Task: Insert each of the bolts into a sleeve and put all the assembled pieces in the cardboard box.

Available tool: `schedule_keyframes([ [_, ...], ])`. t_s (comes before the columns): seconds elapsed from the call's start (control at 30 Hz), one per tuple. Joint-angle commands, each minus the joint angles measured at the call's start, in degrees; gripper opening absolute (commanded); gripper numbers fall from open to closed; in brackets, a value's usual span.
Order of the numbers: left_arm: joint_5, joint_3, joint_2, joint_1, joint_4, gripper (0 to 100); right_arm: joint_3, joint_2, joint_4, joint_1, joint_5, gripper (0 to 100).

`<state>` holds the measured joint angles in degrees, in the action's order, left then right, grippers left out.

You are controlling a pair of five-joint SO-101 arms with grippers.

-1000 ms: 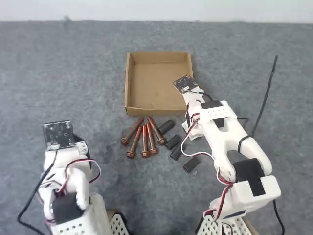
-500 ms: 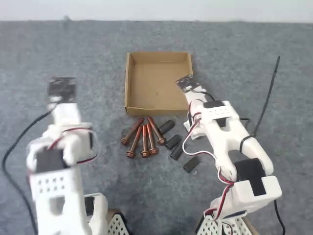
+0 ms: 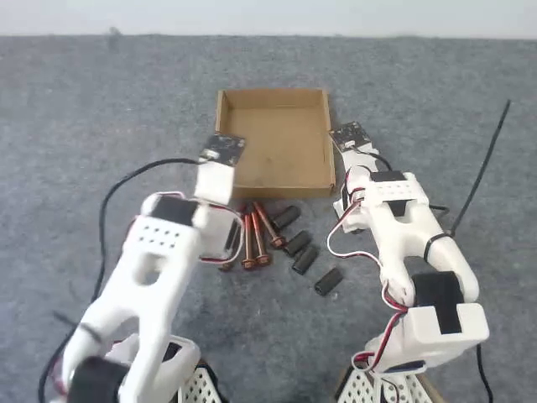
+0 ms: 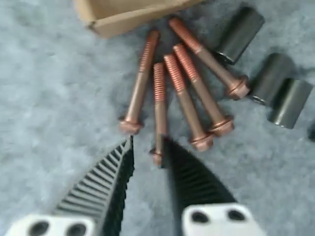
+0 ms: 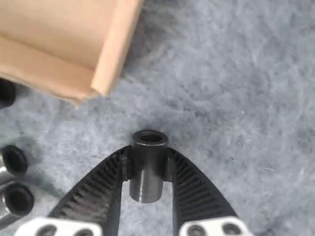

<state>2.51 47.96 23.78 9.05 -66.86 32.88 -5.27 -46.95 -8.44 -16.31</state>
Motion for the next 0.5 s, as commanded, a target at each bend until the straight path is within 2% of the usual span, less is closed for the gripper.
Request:
schedule_keyframes([
  [0.0,1.4,-1.6,-3.7,-0.8,5.5,18,-0.7,3.6,1.3,0.7,0.5,0.6],
  [0.2,-2.4,-1.7,-6.2,-4.0,9.5,17,-0.7,3.6,1.4,0.5,0.5,0.6],
  [0.47,-9.1,-1.2,-6.5,-5.1,9.2,17,-0.7,3.6,1.4,0.5,0.5,0.6],
])
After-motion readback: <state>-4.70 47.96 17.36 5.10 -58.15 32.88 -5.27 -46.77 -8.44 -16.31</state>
